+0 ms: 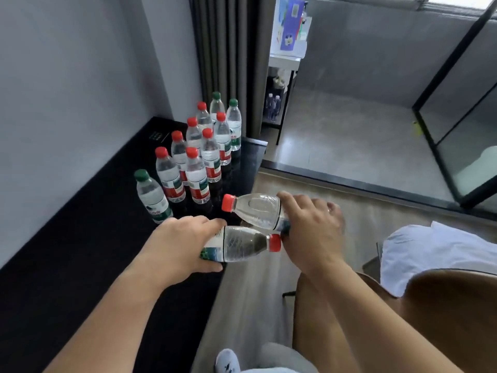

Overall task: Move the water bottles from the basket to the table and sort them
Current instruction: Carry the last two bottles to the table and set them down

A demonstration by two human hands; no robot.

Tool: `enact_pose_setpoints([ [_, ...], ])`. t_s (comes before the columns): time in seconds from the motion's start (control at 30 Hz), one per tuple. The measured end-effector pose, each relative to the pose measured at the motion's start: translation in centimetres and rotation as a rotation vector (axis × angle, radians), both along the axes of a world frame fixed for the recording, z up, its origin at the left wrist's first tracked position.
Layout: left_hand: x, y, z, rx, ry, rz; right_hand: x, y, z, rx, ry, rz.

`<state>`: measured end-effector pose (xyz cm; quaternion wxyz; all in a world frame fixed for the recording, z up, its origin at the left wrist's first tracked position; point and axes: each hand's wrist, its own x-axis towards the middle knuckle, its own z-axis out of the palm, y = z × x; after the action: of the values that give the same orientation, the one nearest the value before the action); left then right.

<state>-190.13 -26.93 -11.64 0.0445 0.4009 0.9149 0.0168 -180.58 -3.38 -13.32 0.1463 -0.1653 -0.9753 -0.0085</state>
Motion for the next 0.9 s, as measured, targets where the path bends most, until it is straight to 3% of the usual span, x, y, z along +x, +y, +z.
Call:
enact_pose_setpoints([
  [0.23, -4.0, -1.8, -0.9, 0.002, -0.089, 0.299, -10.5, 0.7, -1.4, -0.024, 0.009, 0.248],
  [0.47, -3.0, -3.0, -0.3, -0.08, -0.033, 0.725, -19.4, -0.5, -2.2, -0.071, -0.039, 0.657],
  [0.67, 1.3, -2.0, 0.4, -0.103, -0.063, 1.017, -22.4, -1.5, -1.6, -0.049, -0.064, 0.92],
  [0.9, 5.4, -0.7, -1.5, -0.12, -0.107, 1.183, -22.7, -3.8, -3.3, -0.051, -0.076, 1.112],
])
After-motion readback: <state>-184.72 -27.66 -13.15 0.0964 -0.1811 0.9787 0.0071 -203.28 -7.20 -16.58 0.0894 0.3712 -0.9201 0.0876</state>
